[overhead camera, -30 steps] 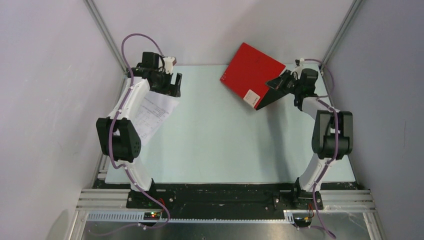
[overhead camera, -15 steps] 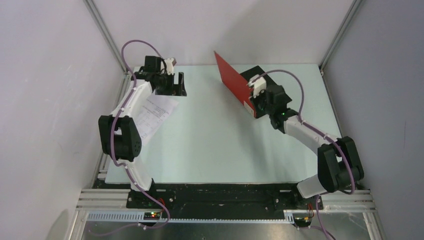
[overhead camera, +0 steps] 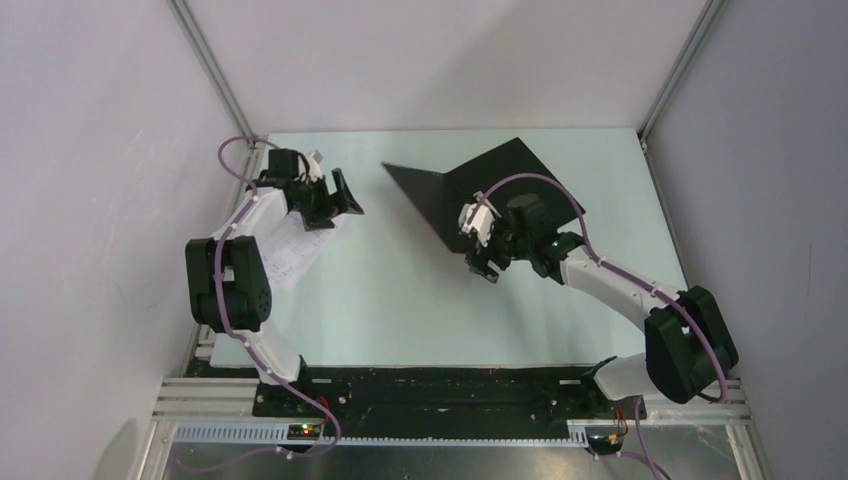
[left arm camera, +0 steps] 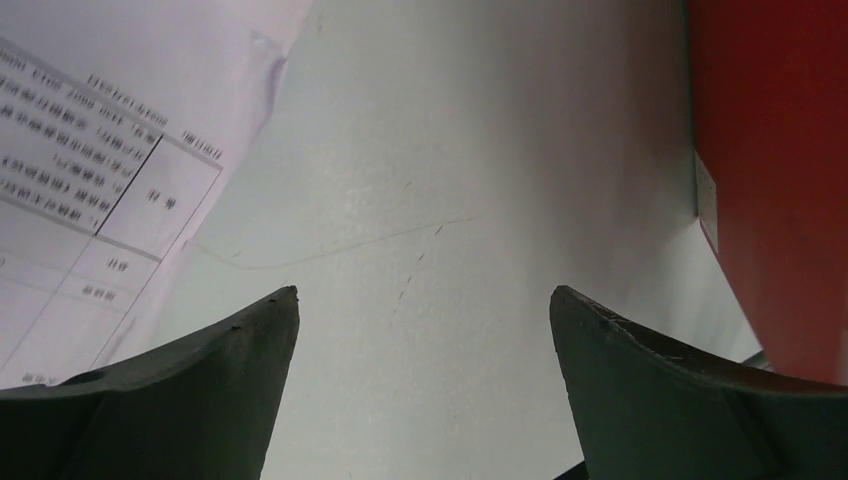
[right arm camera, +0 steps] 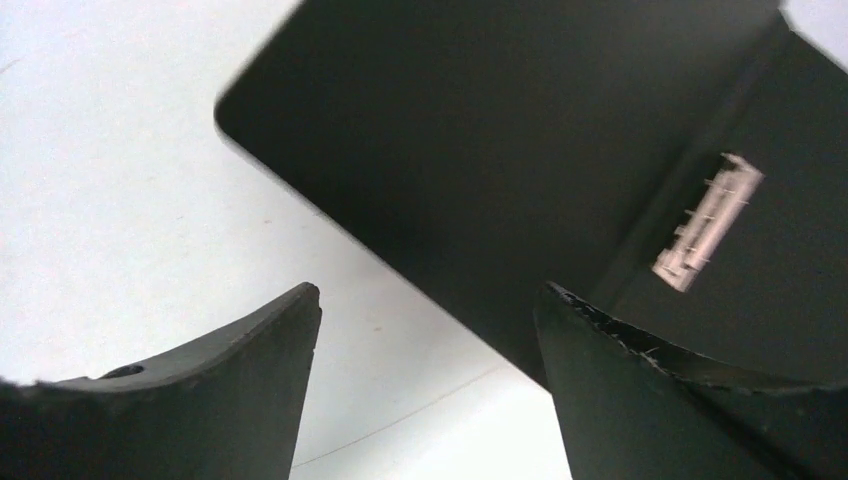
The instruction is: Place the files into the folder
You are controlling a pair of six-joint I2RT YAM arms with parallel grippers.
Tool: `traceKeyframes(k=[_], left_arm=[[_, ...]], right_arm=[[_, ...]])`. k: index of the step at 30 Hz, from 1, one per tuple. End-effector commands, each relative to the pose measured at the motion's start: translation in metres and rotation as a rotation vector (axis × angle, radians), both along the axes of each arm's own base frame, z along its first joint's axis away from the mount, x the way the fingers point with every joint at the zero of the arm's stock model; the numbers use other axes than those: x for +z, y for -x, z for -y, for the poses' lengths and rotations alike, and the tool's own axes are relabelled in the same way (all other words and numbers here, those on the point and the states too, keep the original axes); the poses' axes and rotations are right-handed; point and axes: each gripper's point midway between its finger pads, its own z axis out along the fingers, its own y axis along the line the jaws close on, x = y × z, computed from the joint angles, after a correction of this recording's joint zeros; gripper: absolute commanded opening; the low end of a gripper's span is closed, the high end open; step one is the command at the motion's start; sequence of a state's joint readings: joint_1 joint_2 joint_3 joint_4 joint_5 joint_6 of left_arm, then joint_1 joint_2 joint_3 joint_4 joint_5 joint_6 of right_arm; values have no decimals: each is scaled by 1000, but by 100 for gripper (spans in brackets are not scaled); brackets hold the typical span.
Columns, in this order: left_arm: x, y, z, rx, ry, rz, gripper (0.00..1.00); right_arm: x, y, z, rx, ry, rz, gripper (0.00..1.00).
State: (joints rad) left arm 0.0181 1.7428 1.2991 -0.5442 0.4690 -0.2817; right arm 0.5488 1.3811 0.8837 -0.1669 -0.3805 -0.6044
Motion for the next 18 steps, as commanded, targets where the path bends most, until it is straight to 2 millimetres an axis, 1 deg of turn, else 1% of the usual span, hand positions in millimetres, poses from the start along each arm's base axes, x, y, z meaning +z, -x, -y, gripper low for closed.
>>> traceKeyframes(k=[1, 3, 4, 5, 7, 9, 10, 11, 12, 13, 14, 15, 16, 17, 18], left_arm=[[38, 0, 9, 11, 98, 112, 100], [44, 2, 10, 5, 109, 140, 100], [47, 5, 12, 0, 116, 151, 100], [47, 6, 13, -5, 118, 158, 100], [47, 6, 14, -6, 120, 157, 100], [37, 5, 14, 2, 110, 131, 100], [30, 3, 15, 5, 104, 115, 100], [22, 1, 15, 18, 93, 95, 100], [19, -2, 14, 27, 89, 87, 100], [14, -5, 19, 25, 82, 72, 100], [12, -6, 22, 24, 76, 67, 100], [6, -10, 24, 34, 56, 58, 100], [4, -12, 24, 43, 46, 52, 100], [-1, -15, 25, 53, 35, 43, 100], [-3, -16, 25, 55, 31, 39, 100]], right_arm=[[7, 25, -21, 178, -82, -95, 84], [7, 31, -27, 205, -109, -143, 85], [10, 33, -31, 221, -129, -159, 85], [9, 31, -33, 201, -141, -189, 85], [16, 21, -34, 145, -178, -215, 85], [25, 7, -27, 64, -225, -242, 85], [32, -8, -16, 2, -252, -243, 85], [37, -15, -10, -62, -290, -286, 85], [45, -34, 5, -127, -319, -290, 84], [47, -43, 13, -189, -343, -327, 83], [50, -64, 29, -268, -348, -317, 80], [59, -76, 36, -312, -359, -309, 79], [50, -91, 51, -380, -345, -311, 75], [57, -102, 57, -412, -343, -287, 72], [47, -115, 68, -477, -311, -277, 66]])
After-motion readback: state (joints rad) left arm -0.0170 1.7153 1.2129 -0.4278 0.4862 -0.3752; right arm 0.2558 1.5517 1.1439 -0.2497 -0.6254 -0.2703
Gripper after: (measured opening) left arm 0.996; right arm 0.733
